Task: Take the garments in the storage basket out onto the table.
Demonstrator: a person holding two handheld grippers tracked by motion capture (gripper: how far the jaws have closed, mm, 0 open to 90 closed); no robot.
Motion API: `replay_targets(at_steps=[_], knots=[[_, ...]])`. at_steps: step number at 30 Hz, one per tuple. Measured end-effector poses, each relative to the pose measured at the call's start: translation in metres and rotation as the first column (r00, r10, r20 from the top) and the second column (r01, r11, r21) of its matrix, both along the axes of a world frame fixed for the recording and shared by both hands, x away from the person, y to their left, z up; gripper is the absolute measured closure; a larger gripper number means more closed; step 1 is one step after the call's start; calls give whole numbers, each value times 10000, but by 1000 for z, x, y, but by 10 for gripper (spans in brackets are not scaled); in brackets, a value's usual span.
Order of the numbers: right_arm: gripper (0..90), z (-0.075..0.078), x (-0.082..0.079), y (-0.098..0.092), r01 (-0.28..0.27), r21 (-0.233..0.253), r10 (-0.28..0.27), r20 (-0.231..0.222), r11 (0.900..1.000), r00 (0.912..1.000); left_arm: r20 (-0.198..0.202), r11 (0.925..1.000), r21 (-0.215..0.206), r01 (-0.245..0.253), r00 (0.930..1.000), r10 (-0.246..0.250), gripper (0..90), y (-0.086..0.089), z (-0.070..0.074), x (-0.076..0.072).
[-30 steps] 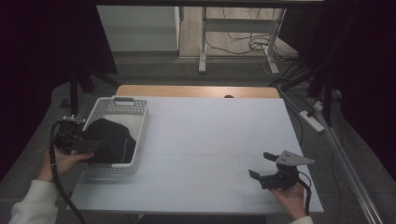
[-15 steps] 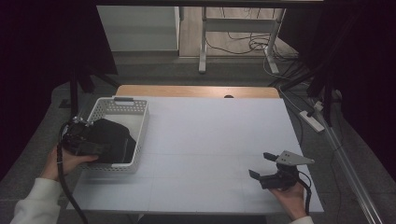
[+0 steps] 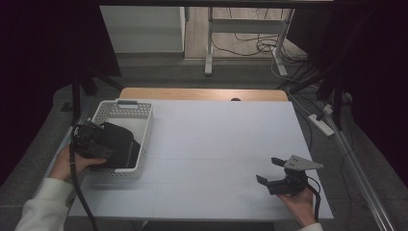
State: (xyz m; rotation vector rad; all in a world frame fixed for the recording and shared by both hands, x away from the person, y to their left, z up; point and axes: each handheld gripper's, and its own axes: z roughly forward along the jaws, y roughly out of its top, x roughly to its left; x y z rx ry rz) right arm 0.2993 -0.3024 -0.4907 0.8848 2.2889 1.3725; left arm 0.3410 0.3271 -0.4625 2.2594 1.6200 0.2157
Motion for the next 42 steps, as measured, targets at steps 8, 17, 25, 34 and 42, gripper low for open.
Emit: replay_targets(at_steps=[8,17,25,34,42], knots=[[65,0,0,0,58,-13,-58,37,10000,10000,196,9986,469,225,9995,-234,272,-2,1,-2],[65,0,0,0,102,-105,-101,39,9999,9999,485,9993,175,336,9982,-344,359,4,1,-6],[65,-1,0,1,137,-163,-137,-2,9998,9999,592,9994,0,341,9977,-341,287,6,0,-6],[65,-2,1,1,117,-193,-118,-34,9997,9999,786,9997,-125,216,9967,-205,133,6,-1,-7],[65,-2,1,1,104,-197,-105,-45,9998,9999,746,9998,64,211,9970,-215,60,5,-2,-4]])
